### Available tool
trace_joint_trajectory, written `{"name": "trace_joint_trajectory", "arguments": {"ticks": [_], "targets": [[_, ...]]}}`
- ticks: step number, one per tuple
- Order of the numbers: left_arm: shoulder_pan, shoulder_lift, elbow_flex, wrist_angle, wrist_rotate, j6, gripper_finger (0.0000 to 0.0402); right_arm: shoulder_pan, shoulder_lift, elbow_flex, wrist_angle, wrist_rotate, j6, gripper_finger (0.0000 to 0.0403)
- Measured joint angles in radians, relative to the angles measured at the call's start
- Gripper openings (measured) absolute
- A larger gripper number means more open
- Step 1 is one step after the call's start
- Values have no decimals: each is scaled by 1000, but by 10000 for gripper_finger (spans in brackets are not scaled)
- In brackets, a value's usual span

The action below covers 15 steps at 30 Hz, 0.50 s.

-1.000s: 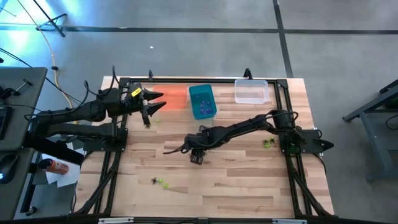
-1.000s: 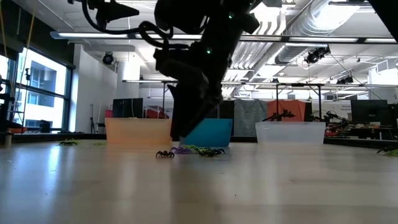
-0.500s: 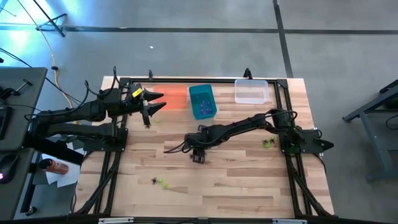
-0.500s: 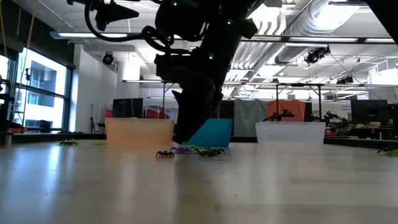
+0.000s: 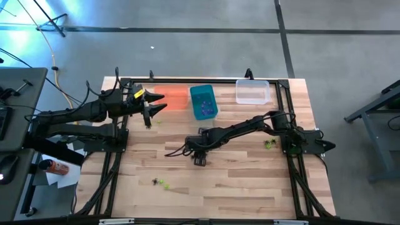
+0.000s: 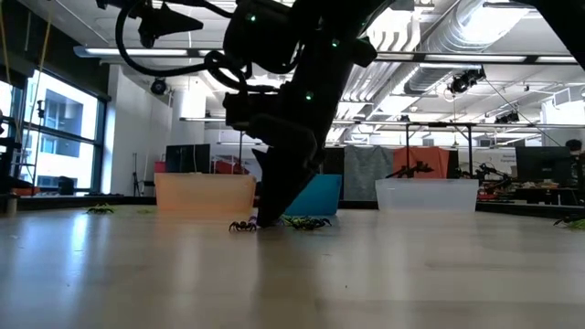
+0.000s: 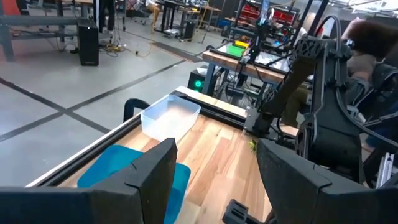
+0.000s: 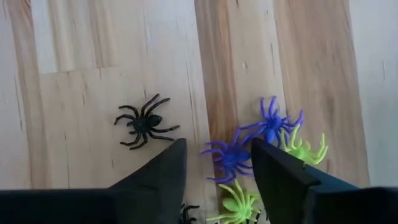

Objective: Sort Halloween decoration
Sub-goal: Put the purple spider toy into the blue bin

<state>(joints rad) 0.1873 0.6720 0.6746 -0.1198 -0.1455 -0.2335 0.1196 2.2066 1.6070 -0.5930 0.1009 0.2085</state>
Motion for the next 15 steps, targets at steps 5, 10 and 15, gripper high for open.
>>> {"name": "trace_joint_trajectory", "arguments": {"ticks": [5,10,15], "targets": [[0,0,0,1,0,0,211,0,0,0,0,5,0,67],[0,0,0,1,0,0,211,-2,-9,5,-2,10,-13,14],[0,0,0,1,0,0,211,-2,-39,46,-16,0,-77,8]]}}
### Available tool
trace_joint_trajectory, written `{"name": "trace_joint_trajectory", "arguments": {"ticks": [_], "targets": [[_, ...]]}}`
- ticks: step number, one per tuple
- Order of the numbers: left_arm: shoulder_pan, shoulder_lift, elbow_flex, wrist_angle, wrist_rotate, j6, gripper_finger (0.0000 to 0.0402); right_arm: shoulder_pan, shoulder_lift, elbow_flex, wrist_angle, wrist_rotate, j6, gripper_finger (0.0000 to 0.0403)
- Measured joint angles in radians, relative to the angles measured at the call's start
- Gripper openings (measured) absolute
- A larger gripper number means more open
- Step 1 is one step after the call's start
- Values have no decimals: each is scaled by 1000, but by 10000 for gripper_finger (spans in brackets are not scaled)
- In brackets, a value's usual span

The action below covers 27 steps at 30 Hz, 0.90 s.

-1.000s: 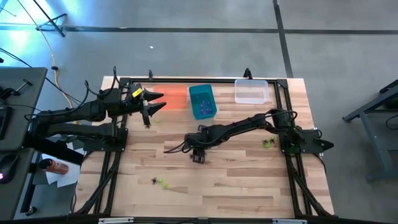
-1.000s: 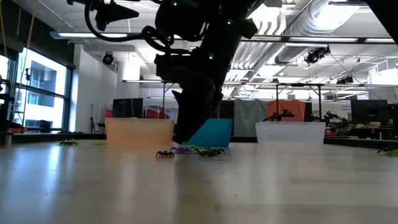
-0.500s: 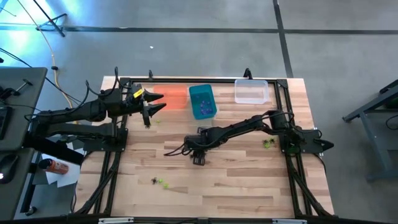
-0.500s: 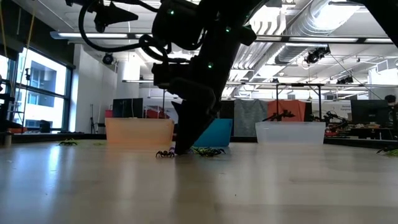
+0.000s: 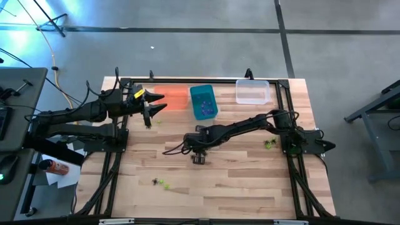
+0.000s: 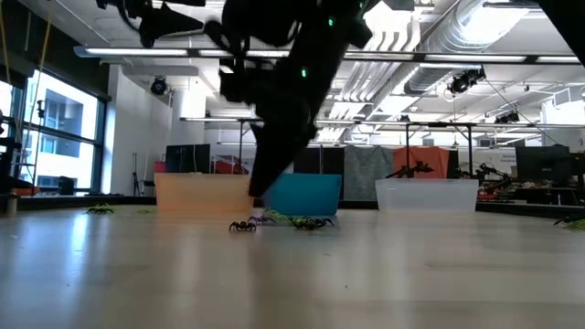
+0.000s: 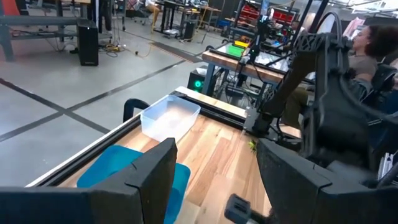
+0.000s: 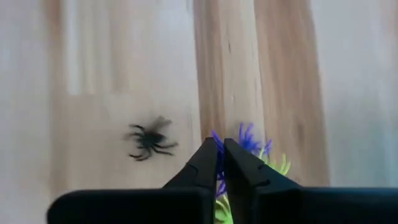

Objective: Sort Halloween decoration
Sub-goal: Put the purple spider toy into the blue bin

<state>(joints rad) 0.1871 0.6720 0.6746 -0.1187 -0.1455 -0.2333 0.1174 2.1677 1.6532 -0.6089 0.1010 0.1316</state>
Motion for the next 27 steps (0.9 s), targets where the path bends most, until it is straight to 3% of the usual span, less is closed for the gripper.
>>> {"name": "trace_joint_trajectory", "arguments": {"ticks": [13,19,22,27], "targets": [[0,0,0,0,0,1,211,-26,-269,-49,-87,7,-62,2],[0,0,0,4,0,1,211,-39,-518,-347,1,72,37,1],[0,0,0,4,0,6,211,-39,-681,-536,155,130,119,1],[0,7,0,3,0,52,211,-39,-912,-797,492,139,146,0]]}}
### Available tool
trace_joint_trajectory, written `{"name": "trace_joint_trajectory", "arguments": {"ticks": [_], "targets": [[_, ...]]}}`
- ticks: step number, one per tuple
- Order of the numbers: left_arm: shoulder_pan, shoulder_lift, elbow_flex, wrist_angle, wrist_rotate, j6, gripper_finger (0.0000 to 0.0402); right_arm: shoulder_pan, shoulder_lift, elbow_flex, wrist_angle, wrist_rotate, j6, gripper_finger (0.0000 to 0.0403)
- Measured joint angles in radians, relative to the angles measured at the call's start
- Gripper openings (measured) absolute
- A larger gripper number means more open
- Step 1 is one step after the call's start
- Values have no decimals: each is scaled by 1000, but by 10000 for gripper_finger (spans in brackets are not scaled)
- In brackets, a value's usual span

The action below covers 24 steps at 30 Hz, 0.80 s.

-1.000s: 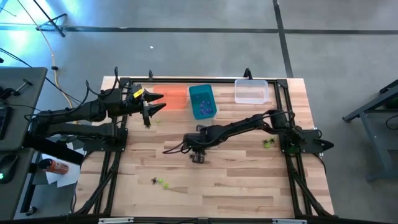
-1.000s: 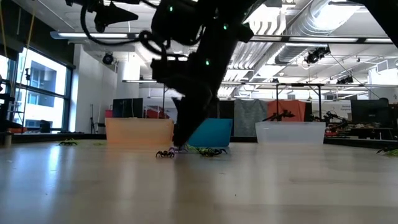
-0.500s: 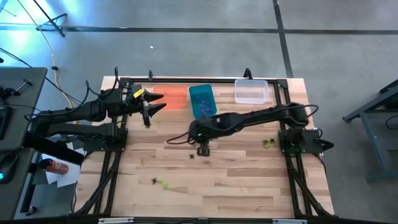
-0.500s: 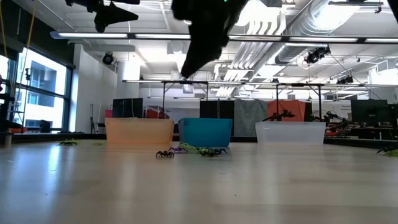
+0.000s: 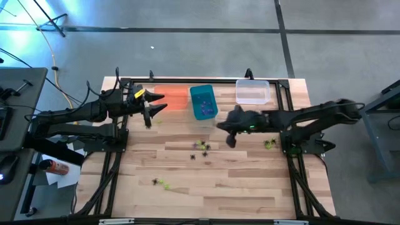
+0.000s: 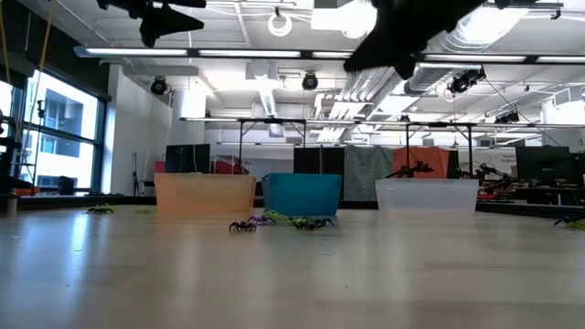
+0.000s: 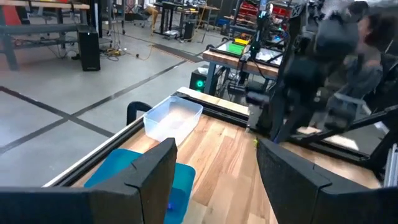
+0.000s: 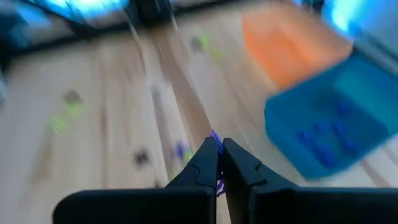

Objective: Sort Halloween decoration
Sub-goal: Put the purple spider toy into the blue bin

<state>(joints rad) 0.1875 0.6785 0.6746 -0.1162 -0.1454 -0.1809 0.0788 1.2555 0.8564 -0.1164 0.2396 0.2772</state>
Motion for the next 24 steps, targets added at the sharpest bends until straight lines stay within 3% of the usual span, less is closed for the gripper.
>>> {"name": "trace_joint_trajectory", "arguments": {"ticks": [8,14,24], "targets": [[0,21,0,-1,0,61,211,-20,-141,-226,535,-83,-84,0],[0,44,0,2,0,-17,211,-12,-140,-231,555,-114,-97,0],[0,75,0,1,1,-21,211,-13,-140,-231,555,-115,-102,0]]}}
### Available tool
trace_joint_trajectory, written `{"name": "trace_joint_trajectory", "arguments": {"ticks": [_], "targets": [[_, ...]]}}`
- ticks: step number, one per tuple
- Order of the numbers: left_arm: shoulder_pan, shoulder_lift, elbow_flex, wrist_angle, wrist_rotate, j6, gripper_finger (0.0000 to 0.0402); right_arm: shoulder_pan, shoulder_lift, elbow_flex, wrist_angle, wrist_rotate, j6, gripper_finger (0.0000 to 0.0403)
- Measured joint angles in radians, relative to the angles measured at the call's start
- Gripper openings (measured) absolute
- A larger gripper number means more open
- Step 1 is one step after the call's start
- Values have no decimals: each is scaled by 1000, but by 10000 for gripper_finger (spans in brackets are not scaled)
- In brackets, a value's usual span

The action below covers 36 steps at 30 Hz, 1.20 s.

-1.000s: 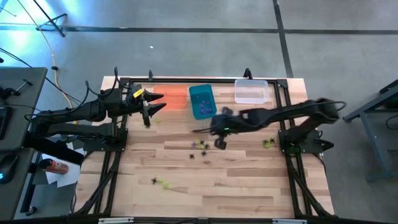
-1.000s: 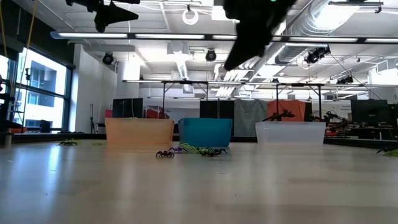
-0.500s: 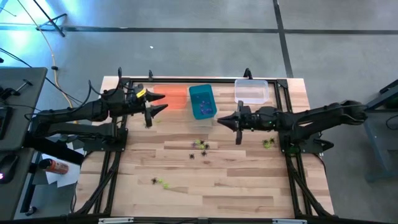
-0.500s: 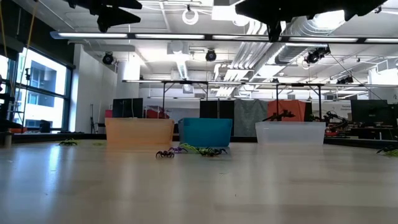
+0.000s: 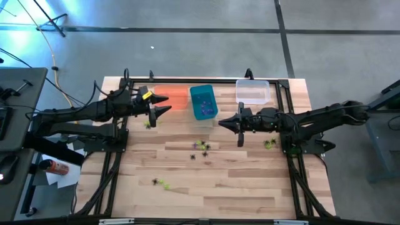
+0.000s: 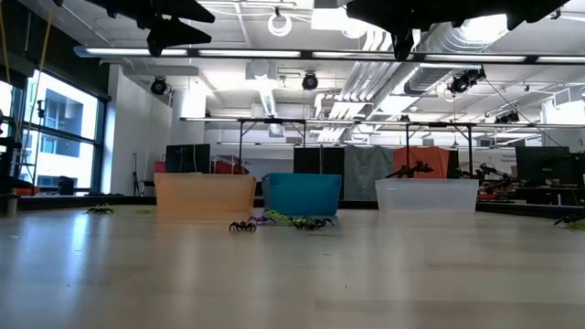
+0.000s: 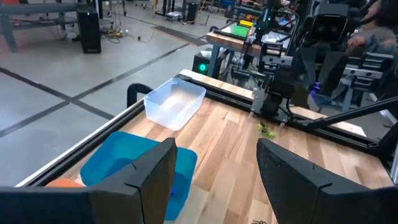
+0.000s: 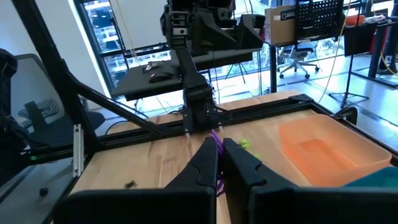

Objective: Sort Halloween decoration
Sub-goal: Put the purple spider toy into the blue bin

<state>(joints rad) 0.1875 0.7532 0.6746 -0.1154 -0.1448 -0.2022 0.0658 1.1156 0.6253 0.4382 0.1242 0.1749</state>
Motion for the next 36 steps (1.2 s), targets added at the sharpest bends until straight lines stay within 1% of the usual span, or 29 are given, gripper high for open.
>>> {"name": "trace_joint_trajectory", "arguments": {"ticks": [4,7,10,13,18,20,22,23,26,29,30,32,36], "targets": [[0,0,0,1,0,-48,211,0,0,0,0,22,3,0],[0,0,0,0,0,-47,211,0,0,0,0,26,8,0],[0,0,0,6,0,5,211,0,0,0,0,31,8,0],[0,0,0,8,0,54,211,0,0,1,0,58,13,0],[0,0,0,8,1,65,211,0,1,3,-2,71,84,0],[0,0,0,8,2,65,211,-3,7,27,-20,86,96,0],[0,0,0,8,3,65,211,-21,25,84,-72,104,112,0],[0,0,0,8,3,65,211,-41,37,126,-130,110,135,0],[0,0,0,7,3,65,211,-125,107,279,-359,112,215,0],[0,0,0,7,1,66,211,-219,213,441,-595,103,276,0],[0,0,0,7,1,66,211,-251,249,487,-660,91,287,0],[0,0,0,6,1,72,211,-310,335,578,-760,32,297,0],[1,0,0,4,0,85,211,-399,500,718,-867,-100,301,0]]}}
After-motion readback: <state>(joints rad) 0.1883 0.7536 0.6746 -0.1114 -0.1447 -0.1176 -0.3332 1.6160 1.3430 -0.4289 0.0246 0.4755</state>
